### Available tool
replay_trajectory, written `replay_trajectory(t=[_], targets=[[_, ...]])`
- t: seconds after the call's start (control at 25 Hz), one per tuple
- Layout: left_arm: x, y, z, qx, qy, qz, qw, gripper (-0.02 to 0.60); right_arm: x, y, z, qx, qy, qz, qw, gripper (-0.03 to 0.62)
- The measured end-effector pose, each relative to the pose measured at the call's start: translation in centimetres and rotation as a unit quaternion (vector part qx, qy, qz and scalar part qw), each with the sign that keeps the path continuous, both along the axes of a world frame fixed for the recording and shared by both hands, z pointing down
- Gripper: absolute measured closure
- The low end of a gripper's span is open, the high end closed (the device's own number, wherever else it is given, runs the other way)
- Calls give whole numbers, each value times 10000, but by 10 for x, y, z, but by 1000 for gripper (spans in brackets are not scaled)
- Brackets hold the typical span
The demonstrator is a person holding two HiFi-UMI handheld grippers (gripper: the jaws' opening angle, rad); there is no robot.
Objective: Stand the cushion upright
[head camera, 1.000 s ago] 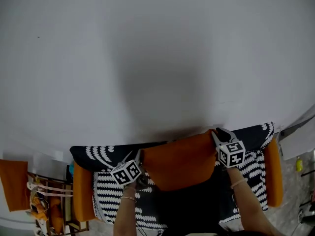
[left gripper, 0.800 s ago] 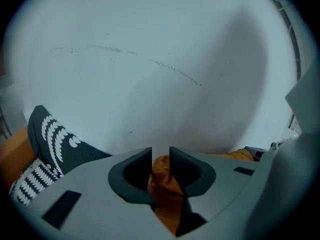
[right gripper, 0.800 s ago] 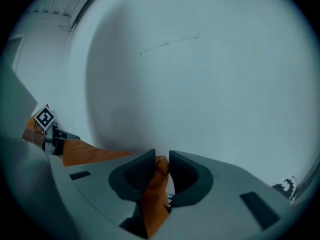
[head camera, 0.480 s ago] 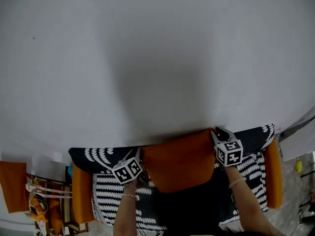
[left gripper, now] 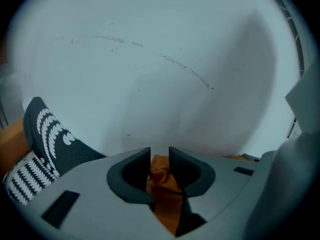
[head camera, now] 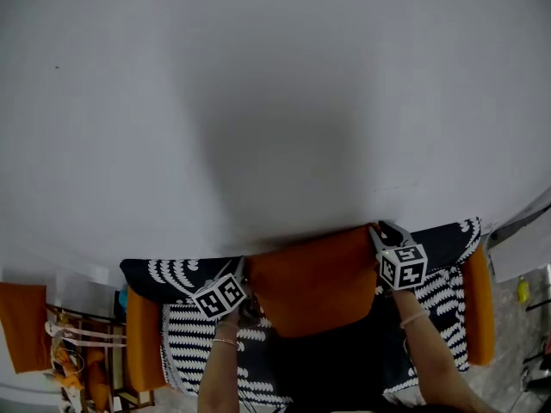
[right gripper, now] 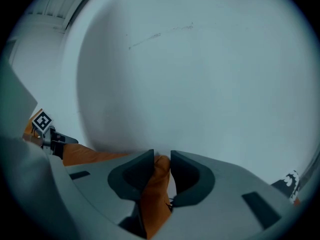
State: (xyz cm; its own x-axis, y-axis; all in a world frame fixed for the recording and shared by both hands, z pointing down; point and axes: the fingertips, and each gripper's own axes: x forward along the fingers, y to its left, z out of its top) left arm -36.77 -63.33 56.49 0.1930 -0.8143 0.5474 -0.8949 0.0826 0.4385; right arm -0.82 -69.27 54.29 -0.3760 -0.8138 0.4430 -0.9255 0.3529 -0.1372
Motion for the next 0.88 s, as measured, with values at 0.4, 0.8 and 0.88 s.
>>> replay_trajectory(t=[0.4,0.8,0.88], targets=[[2,10,-10,79,-116,96,9999,416,3,8,-9,20,-42,-14,10000,459],[-2,26,-26,182,-379,86,9991,394,5,23,-31,305,-85,-49,9995,470],[3,28,-33,273,-369,169,9988,394,5,27,-37,354,-113,-67,9993,474]])
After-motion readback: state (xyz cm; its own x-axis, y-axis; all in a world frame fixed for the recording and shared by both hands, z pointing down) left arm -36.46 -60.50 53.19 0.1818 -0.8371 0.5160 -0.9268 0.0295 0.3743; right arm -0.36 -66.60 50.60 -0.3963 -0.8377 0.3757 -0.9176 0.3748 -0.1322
